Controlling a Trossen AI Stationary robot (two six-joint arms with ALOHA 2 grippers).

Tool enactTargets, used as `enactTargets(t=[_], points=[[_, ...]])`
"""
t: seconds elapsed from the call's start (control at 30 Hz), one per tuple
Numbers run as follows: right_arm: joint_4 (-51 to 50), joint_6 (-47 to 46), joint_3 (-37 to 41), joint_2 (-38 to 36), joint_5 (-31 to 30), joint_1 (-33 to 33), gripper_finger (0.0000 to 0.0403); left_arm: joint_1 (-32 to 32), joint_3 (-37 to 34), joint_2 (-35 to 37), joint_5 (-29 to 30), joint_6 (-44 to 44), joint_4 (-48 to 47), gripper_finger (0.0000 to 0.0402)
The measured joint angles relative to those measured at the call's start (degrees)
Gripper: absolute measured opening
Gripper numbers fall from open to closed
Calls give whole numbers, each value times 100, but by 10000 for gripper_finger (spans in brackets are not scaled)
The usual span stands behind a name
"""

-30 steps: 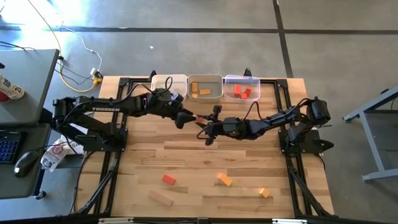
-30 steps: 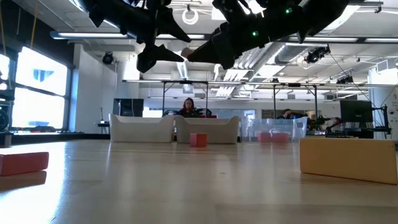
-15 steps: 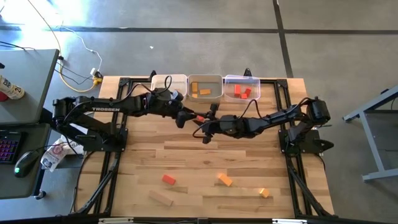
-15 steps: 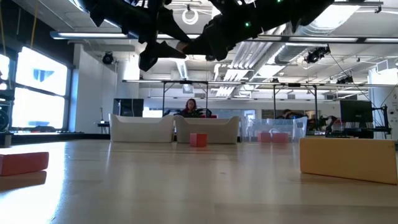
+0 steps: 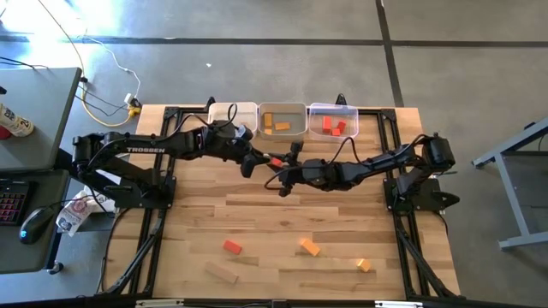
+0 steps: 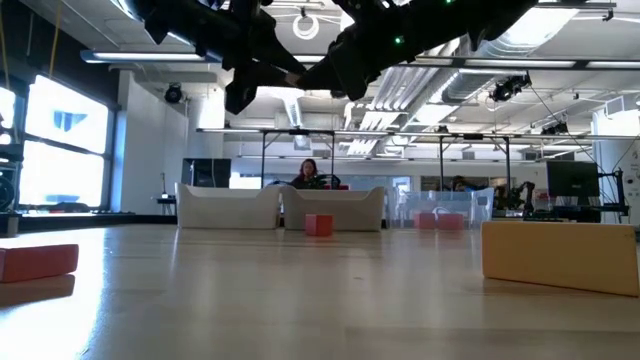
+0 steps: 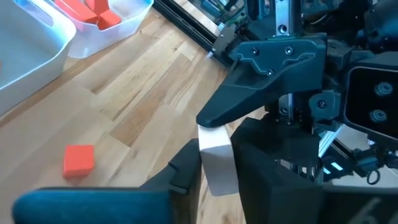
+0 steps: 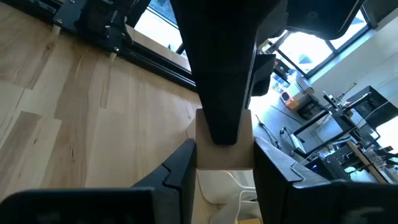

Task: Sort & place blocks by color
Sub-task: Put the brown block into the white bin

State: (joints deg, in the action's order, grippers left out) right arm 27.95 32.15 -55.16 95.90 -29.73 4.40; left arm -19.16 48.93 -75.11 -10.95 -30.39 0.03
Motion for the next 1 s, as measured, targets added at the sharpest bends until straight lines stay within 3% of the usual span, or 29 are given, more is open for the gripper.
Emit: enactTargets(t=[0.1,0.27,0.43,0.77,1.0], points=[[-7,53,0,0,-38,2,106,-2,0,0,10,121,-9,42],[10,-54,0,0,-144,0,174,13,0,0,133,494,-16,34],[-60,-210,0,0,-391,11,210,-36,0,0,930,879,-454,35],[-696,-941,0,2,-719,32,216,-524,0,0,2796,1284,-1574,36],[-897,-1399,0,2,-713,110,217,-1155,-2,-198,3125,1431,-2039,36]])
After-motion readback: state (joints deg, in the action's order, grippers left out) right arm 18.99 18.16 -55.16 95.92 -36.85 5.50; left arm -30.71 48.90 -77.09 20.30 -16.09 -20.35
